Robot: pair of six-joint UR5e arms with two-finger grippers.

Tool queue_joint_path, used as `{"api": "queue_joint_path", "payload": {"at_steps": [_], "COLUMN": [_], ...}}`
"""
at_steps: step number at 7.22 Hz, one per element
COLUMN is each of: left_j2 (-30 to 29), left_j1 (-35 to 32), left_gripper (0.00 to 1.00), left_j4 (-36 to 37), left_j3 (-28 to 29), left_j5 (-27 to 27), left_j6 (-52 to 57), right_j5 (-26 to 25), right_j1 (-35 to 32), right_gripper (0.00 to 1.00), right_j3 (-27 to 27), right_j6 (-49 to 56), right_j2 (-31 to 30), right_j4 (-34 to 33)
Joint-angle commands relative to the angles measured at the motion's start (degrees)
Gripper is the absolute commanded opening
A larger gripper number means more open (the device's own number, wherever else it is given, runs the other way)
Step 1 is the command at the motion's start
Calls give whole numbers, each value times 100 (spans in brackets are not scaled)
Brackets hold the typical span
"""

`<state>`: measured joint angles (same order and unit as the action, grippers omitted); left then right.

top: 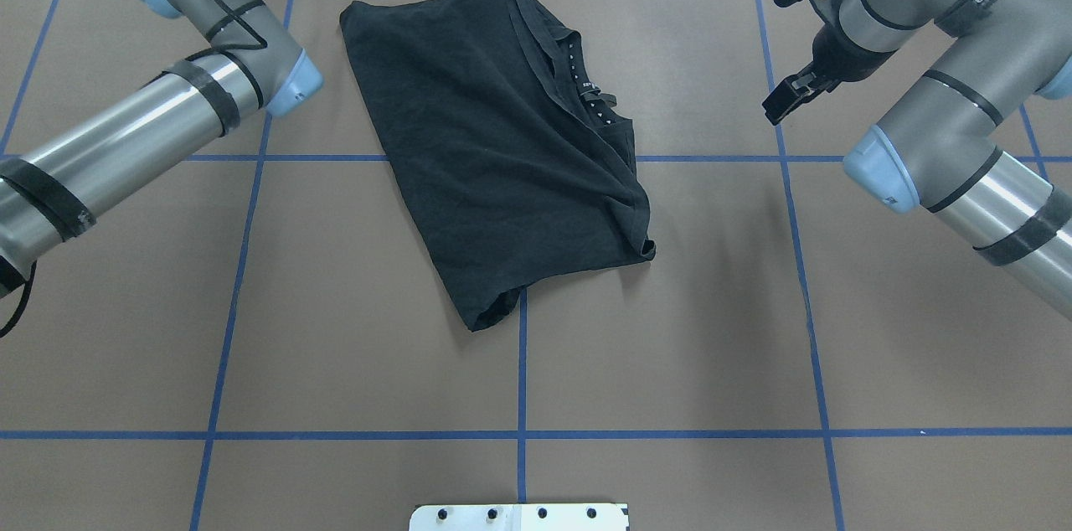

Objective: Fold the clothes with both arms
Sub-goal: 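Drag the shirt edge with the left gripper away from the robot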

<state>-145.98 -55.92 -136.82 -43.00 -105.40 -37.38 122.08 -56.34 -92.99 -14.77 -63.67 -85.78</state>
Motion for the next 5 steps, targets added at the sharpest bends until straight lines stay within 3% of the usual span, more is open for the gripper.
{"api": "queue_joint_path", "payload": {"at_steps": [1, 3, 5], "left_j2": [453, 1550, 2534], "left_j1": [-165, -112, 551], "left_gripper": [100, 100, 100], "left_j4": [433, 979, 982], "left_j3": [-993, -2750, -4209], "left_j5": [-699, -1225, -1194], "left_j6": [170, -309, -1810], "right_j5": [0, 0, 0], "right_j1": [0, 0, 0], "right_gripper": [99, 99, 99], "right_j3": [0, 9, 18], "right_j6": [0, 0, 0], "right_j2": [3, 3, -5], "right_j4": [0, 0, 9]}}
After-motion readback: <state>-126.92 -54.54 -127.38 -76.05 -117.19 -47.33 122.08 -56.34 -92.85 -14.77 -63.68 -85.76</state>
